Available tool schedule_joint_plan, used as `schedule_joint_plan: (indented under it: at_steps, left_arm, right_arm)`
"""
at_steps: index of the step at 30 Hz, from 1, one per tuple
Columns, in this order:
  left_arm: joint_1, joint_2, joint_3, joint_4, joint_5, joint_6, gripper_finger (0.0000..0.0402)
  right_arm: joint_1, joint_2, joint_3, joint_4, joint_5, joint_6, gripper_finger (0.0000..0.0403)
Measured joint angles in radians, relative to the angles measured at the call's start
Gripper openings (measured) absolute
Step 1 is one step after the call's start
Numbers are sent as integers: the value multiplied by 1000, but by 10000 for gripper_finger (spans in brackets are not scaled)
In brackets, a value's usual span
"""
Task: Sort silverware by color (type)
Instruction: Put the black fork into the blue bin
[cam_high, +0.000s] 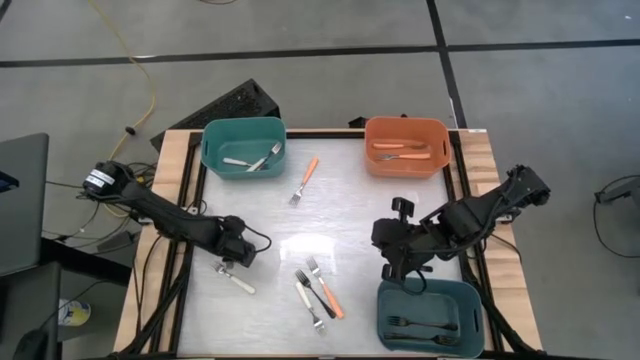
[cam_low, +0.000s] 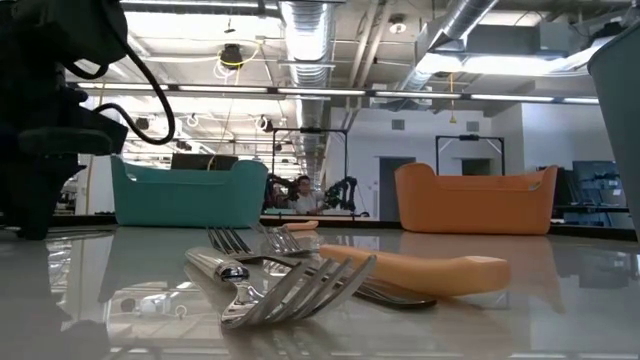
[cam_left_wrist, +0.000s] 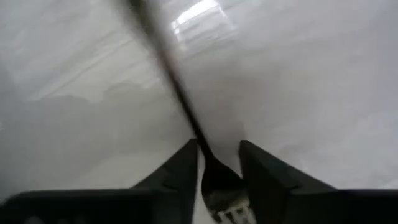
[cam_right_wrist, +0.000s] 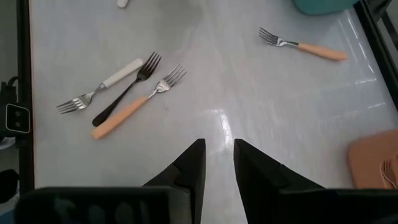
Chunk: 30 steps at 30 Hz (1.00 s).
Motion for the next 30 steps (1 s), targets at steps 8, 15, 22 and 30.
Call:
schedule_joint_plan:
  at_steps: [8,15,22,30]
  left_arm:
    - [1,3,23,31,-142,-21,5]
    - [5,4,46,70,-224,60,2]
    - [34,3,152,69,-269,187,1]
    - [79,2,315,67,-309,416,0]
  right_arm:
    - [0,0,0,0,0,0,108]
    - [0,0,0,0,0,0,108]
    - [0,0,0,0,-3,3,108]
    - [0,0,0,4,-24,10,108]
